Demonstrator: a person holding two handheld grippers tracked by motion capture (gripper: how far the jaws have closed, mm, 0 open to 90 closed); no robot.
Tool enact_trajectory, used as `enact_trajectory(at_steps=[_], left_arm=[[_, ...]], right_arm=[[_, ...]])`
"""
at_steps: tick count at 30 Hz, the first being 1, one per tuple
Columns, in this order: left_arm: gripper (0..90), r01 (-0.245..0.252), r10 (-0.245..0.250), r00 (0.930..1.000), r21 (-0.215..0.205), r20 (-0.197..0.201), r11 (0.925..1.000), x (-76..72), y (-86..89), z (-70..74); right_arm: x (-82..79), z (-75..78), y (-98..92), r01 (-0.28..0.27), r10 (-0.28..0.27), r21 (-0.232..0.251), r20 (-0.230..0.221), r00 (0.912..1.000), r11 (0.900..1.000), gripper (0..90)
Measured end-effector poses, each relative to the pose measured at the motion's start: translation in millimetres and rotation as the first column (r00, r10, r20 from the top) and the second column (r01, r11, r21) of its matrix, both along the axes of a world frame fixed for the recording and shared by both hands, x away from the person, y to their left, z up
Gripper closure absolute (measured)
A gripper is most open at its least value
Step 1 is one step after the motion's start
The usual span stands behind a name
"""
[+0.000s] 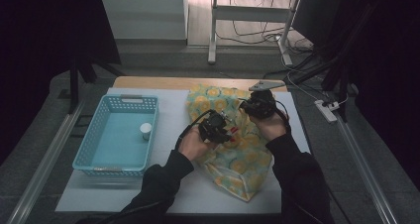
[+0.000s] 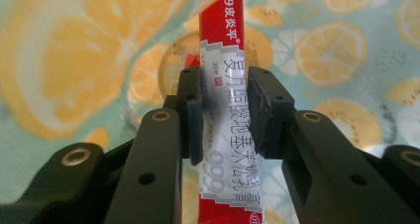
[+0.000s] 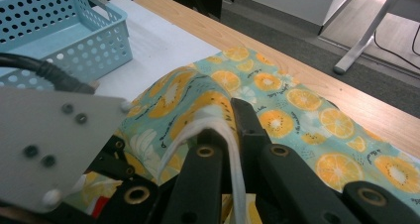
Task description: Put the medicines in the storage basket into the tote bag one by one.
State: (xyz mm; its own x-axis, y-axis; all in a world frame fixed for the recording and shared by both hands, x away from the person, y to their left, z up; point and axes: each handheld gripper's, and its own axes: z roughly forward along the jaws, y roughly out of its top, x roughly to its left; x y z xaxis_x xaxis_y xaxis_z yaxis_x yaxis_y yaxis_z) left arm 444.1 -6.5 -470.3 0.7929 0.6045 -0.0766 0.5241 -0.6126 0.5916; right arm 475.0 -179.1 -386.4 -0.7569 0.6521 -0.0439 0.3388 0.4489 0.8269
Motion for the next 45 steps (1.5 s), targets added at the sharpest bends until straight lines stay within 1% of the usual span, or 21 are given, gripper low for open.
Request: enact_trajectory(at_steps=[2, 6, 8, 11, 14, 19, 24, 26, 29, 30, 31, 34, 36, 39, 43, 45], left_arm=[[69.1, -0.002, 0.002, 1.0000, 0.007, 0.005, 1.0000, 3.3, -1.5, -0.2], [69.0, -0.011, 0.011, 0.9999, 0.000, 0.008, 0.9999, 10.1, -4.8, -0.2], [69.0, -0.018, 0.018, 0.9997, -0.007, 0.017, 0.9998, 12.7, -7.0, -0.5], [69.0, -0.012, 0.011, 0.9994, 0.004, 0.033, 0.9999, 16.8, -10.6, -1.4], [69.0, -0.012, 0.012, 0.9993, -0.001, 0.035, 0.9999, 21.3, -13.7, -2.4], [69.0, -0.021, 0.021, 0.9984, -0.003, 0.053, 0.9998, 28.0, -17.6, -3.8], [68.9, -0.016, 0.017, 0.9983, -0.026, 0.056, 0.9995, 33.5, -19.5, -7.2], [68.7, -0.009, 0.011, 0.9987, -0.047, 0.050, 0.9989, 35.7, -19.1, -10.0], [67.4, 0.005, -0.001, 0.9987, -0.068, 0.051, 0.9976, 36.5, -16.7, -12.5], [65.8, 0.005, -0.001, 0.9985, -0.079, 0.055, 0.9968, 35.8, -15.5, -12.4], [62.5, 0.013, -0.009, 0.9985, -0.081, 0.055, 0.9966, 35.6, -13.9, -11.5], [58.0, 0.016, -0.011, 0.9980, -0.080, 0.062, 0.9966, 32.6, -9.3, -7.3], [55.8, 0.019, -0.014, 0.9985, -0.108, 0.052, 0.9940, 30.2, -4.2, -3.8], [52.9, 0.019, -0.013, 0.9988, -0.124, 0.048, 0.9921, 25.9, 4.9, 0.9], [47.3, 0.003, 0.002, 0.9993, -0.142, 0.037, 0.9899, 19.1, 16.3, 6.4], [44.2, 0.002, 0.004, 0.9990, -0.134, 0.044, 0.9909, 16.1, 21.9, 10.4]], right_arm=[[0.3, -0.5, -0.9, 0.001, -0.001, 0.004, -0.002, 1.0000, 1.000, 89.3], [0.7, -1.4, -1.1, 0.001, -0.001, 0.004, -0.005, 1.0000, 1.000, 89.3], [0.9, -1.6, -0.6, -0.001, 0.001, 0.003, -0.004, 1.0000, 1.000, 89.3], [1.4, -1.5, -0.7, -0.001, 0.001, 0.000, 0.000, 1.0000, 1.000, 89.3], [1.6, -1.6, -1.4, 0.005, -0.005, 0.001, -0.003, 1.0000, 1.000, 89.3], [2.3, -3.6, -3.4, 0.009, -0.009, -0.001, -0.007, 0.9999, 1.000, 89.3], [3.5, -5.9, -5.8, 0.019, -0.019, -0.001, -0.011, 0.9998, 1.000, 89.3], [4.1, -6.5, -6.6, 0.022, -0.022, 0.000, -0.012, 0.9997, 1.000, 89.3], [4.4, -7.0, -7.6, 0.029, -0.029, -0.001, -0.013, 0.9995, 1.000, 89.3], [4.7, -7.2, -7.9, 0.030, -0.030, 0.001, -0.015, 0.9994, 1.000, 89.3], [4.9, -7.4, -8.1, 0.032, -0.032, 0.001, -0.016, 0.9994, 0.999, 89.3], [5.4, -7.7, -7.8, 0.032, -0.032, 0.003, -0.016, 0.9994, 0.999, 89.3], [5.2, -7.7, -6.7, 0.030, -0.030, 0.003, -0.015, 0.9994, 1.000, 89.3], [4.6, -7.6, -4.9, 0.028, -0.027, 0.004, -0.015, 0.9995, 1.000, 89.3], [3.5, -7.0, -3.4, 0.022, -0.022, 0.005, -0.012, 0.9997, 1.000, 89.3], [2.7, -6.3, -3.0, 0.021, -0.020, 0.011, -0.013, 0.9997, 1.000, 89.3]])
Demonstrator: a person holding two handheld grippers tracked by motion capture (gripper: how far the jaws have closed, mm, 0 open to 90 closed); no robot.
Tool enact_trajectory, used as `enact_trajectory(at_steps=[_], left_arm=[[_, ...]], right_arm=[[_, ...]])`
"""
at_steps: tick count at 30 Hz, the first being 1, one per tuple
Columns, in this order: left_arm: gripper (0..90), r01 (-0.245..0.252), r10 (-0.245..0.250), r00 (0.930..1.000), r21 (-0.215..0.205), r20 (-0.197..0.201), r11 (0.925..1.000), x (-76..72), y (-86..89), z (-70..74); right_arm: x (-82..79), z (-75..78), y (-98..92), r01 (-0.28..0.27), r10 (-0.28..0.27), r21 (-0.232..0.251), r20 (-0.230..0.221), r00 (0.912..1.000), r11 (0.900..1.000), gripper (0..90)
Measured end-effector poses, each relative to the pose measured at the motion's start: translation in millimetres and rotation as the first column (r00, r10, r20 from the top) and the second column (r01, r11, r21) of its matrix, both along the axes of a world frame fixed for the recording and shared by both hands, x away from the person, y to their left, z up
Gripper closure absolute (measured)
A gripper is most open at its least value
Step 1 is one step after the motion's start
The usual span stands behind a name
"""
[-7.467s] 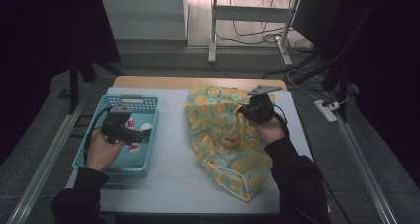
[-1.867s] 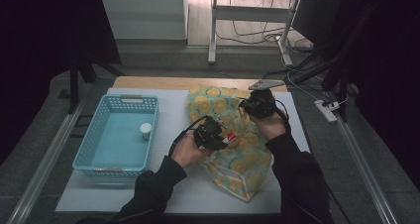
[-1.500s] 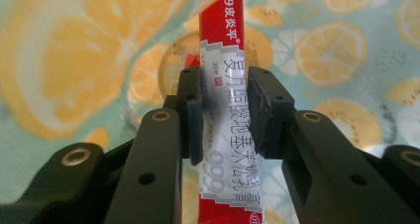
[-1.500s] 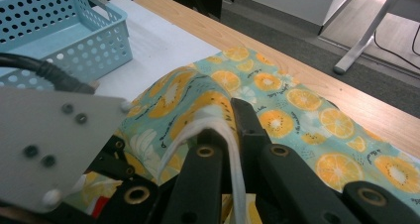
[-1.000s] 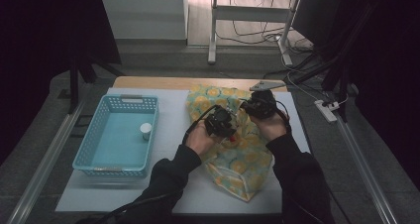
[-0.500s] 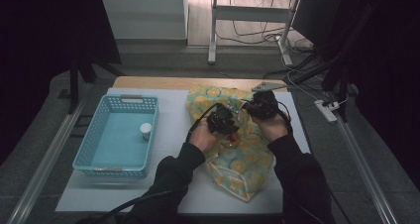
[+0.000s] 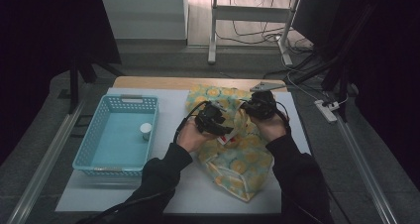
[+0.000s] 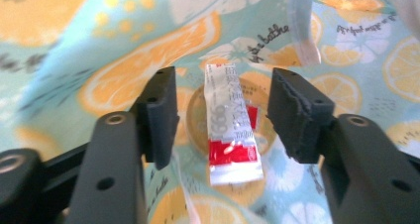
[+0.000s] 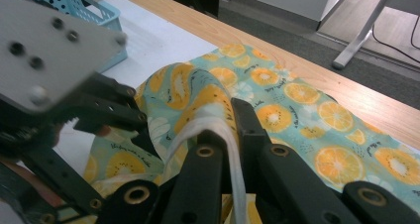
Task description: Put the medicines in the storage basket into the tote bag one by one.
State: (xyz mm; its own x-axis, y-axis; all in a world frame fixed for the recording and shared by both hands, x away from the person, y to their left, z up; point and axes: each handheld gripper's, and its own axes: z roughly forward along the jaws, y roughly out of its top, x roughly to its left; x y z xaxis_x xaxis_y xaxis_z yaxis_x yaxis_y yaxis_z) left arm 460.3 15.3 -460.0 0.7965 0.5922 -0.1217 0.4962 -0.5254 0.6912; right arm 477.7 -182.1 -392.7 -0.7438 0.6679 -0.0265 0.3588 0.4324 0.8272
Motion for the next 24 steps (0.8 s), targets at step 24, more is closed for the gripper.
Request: enact_trajectory(at_steps=[24], left_arm=[[18.6, -0.063, 0.062, 0.9978, -0.051, -0.022, 0.9967, -31.1, 78.3, 29.9]], right_arm=[[-7.9, 14.1, 2.5, -0.027, 0.027, 0.038, 0.014, 0.9995, 0.999, 89.3]])
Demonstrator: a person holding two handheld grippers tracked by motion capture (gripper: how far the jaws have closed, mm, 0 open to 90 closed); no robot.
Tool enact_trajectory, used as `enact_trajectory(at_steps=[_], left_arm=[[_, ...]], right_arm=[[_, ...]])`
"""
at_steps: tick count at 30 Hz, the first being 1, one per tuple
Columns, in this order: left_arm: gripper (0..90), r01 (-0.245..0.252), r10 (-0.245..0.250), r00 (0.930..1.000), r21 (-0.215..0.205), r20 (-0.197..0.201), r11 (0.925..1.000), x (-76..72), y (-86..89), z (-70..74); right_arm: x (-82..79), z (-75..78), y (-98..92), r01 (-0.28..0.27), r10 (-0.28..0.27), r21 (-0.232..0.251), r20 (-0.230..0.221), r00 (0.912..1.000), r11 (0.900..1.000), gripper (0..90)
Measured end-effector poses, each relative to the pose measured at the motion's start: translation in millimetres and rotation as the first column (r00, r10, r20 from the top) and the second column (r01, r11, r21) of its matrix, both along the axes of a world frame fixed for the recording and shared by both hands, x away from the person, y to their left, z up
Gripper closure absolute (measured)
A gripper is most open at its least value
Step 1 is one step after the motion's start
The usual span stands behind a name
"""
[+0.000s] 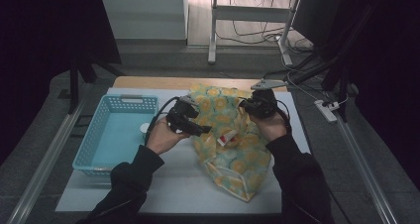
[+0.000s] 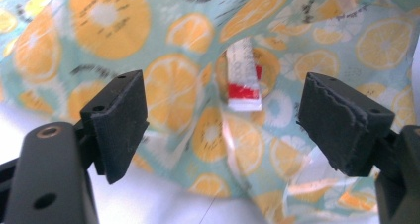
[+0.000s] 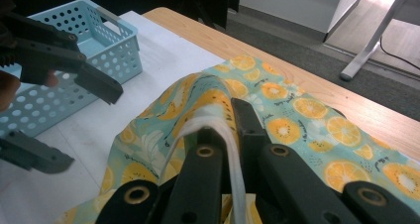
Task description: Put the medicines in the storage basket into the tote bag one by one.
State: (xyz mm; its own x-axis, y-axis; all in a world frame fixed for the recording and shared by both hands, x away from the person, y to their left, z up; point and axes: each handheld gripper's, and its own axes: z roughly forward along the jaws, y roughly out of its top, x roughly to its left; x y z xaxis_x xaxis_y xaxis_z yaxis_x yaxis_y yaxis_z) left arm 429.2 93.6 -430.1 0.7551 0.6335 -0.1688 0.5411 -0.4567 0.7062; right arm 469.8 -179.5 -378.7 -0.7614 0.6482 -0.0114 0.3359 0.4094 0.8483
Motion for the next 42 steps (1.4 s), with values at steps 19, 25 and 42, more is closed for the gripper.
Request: enact_trajectory(at_steps=[19, 25, 42], left_arm=[[0.6, -0.146, 0.146, 0.9882, -0.010, 0.046, 0.9893, -22.7, 87.3, 6.4], [0.0, -0.233, 0.230, 0.9700, 0.020, 0.078, 0.9724, -28.4, 119.2, 9.2], [0.0, -0.354, 0.353, 0.9353, 0.090, 0.023, 0.9310, -30.0, 174.4, -29.5]], right_arm=[[0.1, -2.8, 0.3, 0.000, 0.000, -0.008, -0.006, 1.0000, 1.000, 89.3], [0.8, -4.4, -1.8, 0.006, -0.006, -0.013, -0.010, 0.9999, 1.000, 89.3], [1.6, -5.9, 0.3, 0.005, -0.005, -0.020, -0.010, 0.9999, 1.000, 89.3]])
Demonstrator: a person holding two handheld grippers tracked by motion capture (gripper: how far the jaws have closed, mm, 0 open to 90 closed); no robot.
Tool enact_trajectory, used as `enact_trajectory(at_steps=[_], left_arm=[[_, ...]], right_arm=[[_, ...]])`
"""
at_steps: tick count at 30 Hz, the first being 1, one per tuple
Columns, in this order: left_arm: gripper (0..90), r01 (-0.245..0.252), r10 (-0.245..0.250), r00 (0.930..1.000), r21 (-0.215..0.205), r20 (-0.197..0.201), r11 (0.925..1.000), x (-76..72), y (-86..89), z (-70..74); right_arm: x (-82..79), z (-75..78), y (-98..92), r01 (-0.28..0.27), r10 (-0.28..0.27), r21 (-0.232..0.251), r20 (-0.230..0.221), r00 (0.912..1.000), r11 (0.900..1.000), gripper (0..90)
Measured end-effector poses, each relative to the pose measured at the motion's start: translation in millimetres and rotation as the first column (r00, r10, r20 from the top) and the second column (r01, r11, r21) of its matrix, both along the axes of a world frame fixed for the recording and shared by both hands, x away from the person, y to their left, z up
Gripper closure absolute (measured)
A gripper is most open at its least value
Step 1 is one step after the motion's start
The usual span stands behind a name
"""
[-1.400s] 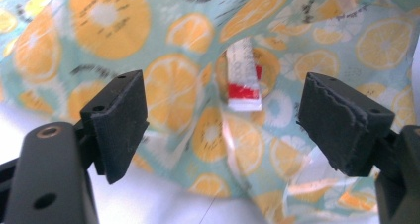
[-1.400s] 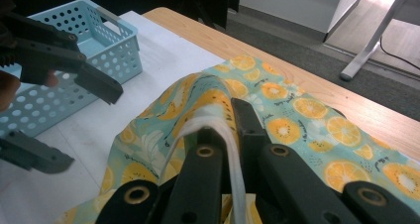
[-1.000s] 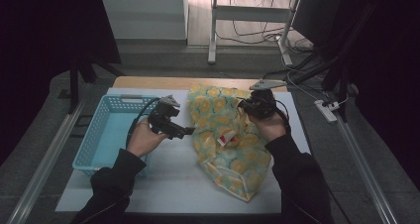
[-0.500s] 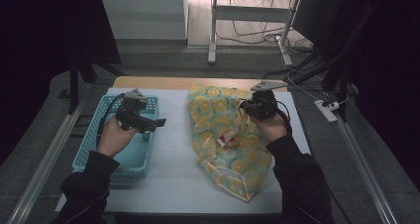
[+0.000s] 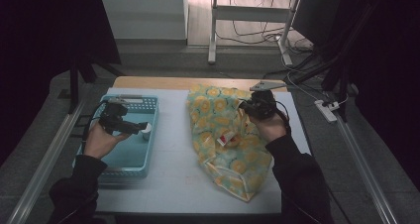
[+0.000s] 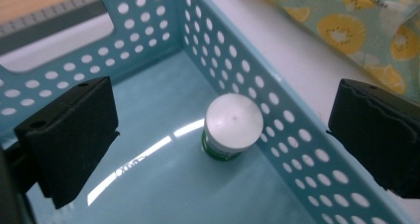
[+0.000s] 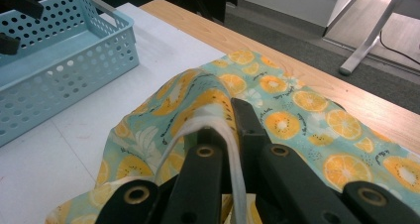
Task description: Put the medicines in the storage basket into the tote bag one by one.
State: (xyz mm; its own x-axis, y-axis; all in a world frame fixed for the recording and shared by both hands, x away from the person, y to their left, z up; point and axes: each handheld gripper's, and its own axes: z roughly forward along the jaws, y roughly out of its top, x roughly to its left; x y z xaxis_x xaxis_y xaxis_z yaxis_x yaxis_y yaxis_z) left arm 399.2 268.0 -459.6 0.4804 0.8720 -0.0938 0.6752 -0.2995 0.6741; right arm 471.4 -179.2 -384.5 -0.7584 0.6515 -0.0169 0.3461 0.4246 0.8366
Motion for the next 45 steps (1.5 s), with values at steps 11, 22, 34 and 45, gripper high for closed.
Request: enact_trajectory(at_steps=[11, 22, 34, 45], left_arm=[[0.0, 0.011, -0.006, 0.9970, 0.066, -0.077, 0.9978, 15.6, -8.0, -33.1], [8.4, 0.029, -0.012, 0.9908, 0.128, -0.135, 0.9914, 25.8, -13.4, -38.7], [42.6, 0.117, -0.106, 0.9820, 0.065, -0.156, 0.9910, 27.4, -13.9, -37.1], [51.2, 0.096, -0.083, 0.9855, 0.083, -0.148, 0.9919, 26.7, -14.6, -34.4]], right_arm=[[-0.2, -0.4, -3.8, 0.006, -0.006, 0.005, -0.002, 1.0000, 1.000, 89.3], [-0.4, -2.4, -4.5, 0.004, -0.004, 0.004, -0.003, 1.0000, 1.000, 89.3], [-0.4, -3.7, -3.1, 0.002, -0.002, 0.007, -0.006, 1.0000, 1.000, 89.3], [0.5, -5.9, -4.0, 0.004, -0.004, 0.005, -0.011, 0.9999, 1.000, 89.3]])
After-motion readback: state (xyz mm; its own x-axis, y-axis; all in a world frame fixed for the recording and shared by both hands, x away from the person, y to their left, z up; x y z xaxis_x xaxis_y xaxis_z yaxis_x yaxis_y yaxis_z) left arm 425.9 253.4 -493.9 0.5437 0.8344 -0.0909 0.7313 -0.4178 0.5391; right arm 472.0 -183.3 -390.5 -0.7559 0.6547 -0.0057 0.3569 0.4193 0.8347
